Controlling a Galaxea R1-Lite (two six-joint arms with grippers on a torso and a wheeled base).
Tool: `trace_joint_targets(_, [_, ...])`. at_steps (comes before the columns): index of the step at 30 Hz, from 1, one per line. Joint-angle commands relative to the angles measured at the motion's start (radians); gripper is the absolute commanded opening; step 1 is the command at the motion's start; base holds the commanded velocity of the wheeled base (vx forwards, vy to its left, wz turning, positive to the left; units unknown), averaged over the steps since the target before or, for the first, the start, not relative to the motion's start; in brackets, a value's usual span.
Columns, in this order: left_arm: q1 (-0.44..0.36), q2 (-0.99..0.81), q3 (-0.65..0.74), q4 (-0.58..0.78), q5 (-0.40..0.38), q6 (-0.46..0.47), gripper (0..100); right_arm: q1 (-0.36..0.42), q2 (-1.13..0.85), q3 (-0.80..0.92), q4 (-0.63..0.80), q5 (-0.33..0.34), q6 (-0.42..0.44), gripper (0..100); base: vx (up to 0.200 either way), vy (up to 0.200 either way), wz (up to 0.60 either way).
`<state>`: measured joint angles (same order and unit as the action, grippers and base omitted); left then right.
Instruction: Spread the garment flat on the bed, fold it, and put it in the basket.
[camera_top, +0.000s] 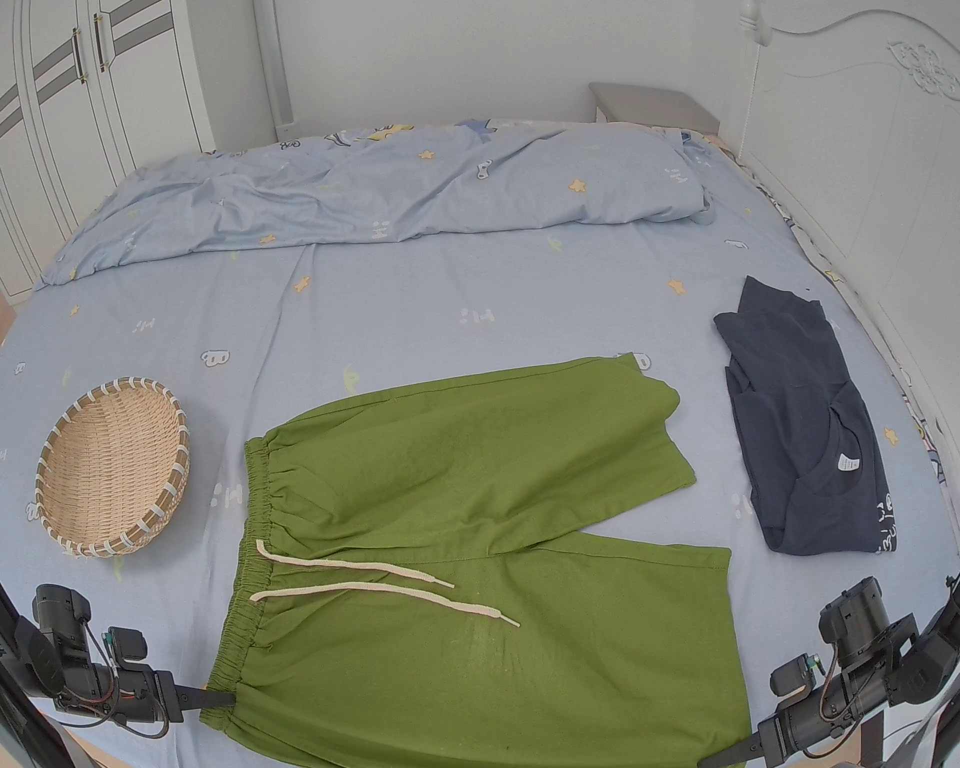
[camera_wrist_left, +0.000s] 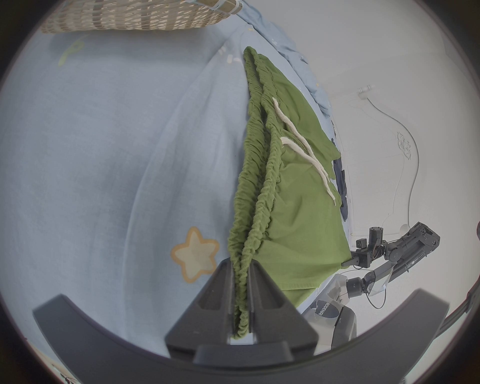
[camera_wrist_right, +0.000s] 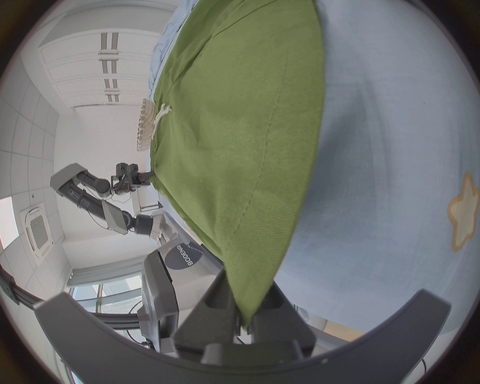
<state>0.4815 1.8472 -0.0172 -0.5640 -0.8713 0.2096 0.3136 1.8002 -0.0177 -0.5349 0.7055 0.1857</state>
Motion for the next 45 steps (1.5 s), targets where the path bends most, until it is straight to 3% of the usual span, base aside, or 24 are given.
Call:
trace_joint_targets(1, [-0.011, -0.017, 0.011, 0.013, 0.003, 0.001, 0, 0.005, -0.010, 0.018, 0.009, -0.008, -0.012, 0, 0.000, 0.000, 0.00])
trace_joint_targets(5, [-0.032, -0.049, 0.008, 0.044, 0.005, -0.006, 0, -0.001, -0.019, 0.016, 0.009, -0.020, -0.012, 0, 0.000, 0.000, 0.00])
trace_joint_targets(11, [-0.050, -0.178, -0.023, 0.210, 0.021, -0.006, 0, 0.050, -0.131, 0.007, 0.101, -0.021, -0.012, 0, 0.000, 0.000, 0.00])
trace_joint_targets(16, [-0.052, -0.230, -0.105, 0.378, 0.018, -0.009, 0, 0.022, -0.176, -0.033, 0.141, -0.021, -0.002, 0, 0.000, 0.000, 0.00])
trace_joint_targets(17, [-0.050, -0.260, -0.168, 0.477, 0.017, -0.024, 0, -0.008, -0.209, -0.061, 0.167, -0.021, 0.000, 0, 0.000, 0.000, 0.00])
trace_joint_targets(19, [-0.052, -0.266, -0.182, 0.498, 0.015, -0.027, 0, -0.013, -0.220, -0.071, 0.177, -0.021, 0.000, 0, 0.000, 0.000, 0.00])
trace_joint_targets(21, [-0.052, -0.306, -0.277, 0.656, 0.011, -0.035, 0, -0.045, -0.295, -0.183, 0.320, -0.021, 0.012, 0, 0.000, 0.000, 0.00])
trace_joint_targets(26, [-0.057, -0.345, -0.394, 0.823, 0.006, -0.044, 0, -0.084, -0.403, -0.420, 0.616, -0.017, 0.006, 0, 0.000, 0.000, 0.00])
trace_joint_targets(29, [-0.103, -0.350, -0.478, 0.905, 0.006, -0.065, 0, -0.103, -0.410, -0.614, 0.770, -0.015, 0.006, 0, 0.000, 0.000, 0.00])
trace_joint_targets(34, [-0.121, -0.345, -0.538, 0.926, 0.006, -0.085, 0, -0.105, -0.404, -0.759, 0.854, -0.014, 0.008, 0, 0.000, 0.000, 0.00])
trace_joint_targets(38, [-0.165, -0.332, -0.656, 0.971, 0.006, -0.176, 0, -0.108, -0.328, -0.952, 0.925, -0.012, 0.014, 0, 0.000, 0.000, 0.00])
trace_joint_targets(40, [-0.165, -0.332, -0.656, 0.971, 0.006, -0.176, 0, -0.108, -0.328, -0.952, 0.925, -0.012, 0.014, 0, 0.000, 0.000, 0.00])
trace_joint_targets(41, [-0.195, -0.324, -0.742, 1.012, 0.006, -0.249, 0, -0.125, -0.279, -1.036, 0.940, -0.011, 0.014, 0, 0.000, 0.000, 0.00])
trace_joint_targets(45, [-0.227, -0.312, -0.830, 1.072, 0.008, -0.311, 0, -0.125, -0.220, -1.131, 0.944, -0.012, 0.029, 0, 0.000, 0.000, 0.00])
